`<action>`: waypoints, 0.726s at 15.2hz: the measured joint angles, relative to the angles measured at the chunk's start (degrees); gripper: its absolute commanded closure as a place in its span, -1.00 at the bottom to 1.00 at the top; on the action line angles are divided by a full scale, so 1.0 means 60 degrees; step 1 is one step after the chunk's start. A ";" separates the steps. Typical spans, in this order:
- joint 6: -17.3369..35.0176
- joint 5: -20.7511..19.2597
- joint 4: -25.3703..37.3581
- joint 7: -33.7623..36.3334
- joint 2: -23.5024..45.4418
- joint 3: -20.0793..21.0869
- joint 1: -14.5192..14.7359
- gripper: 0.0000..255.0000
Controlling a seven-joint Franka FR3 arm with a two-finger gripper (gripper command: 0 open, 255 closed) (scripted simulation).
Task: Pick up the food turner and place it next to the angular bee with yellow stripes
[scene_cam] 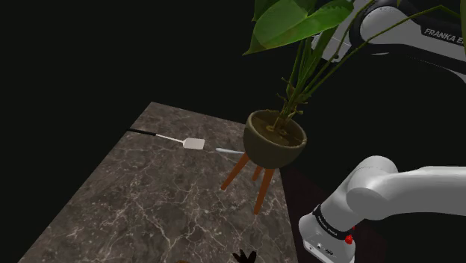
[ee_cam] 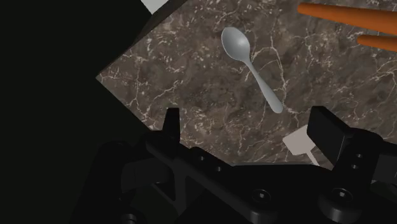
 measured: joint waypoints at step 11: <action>0.2033 0.0200 0.0809 -0.0475 0.2900 0.0628 0.0645 -1.00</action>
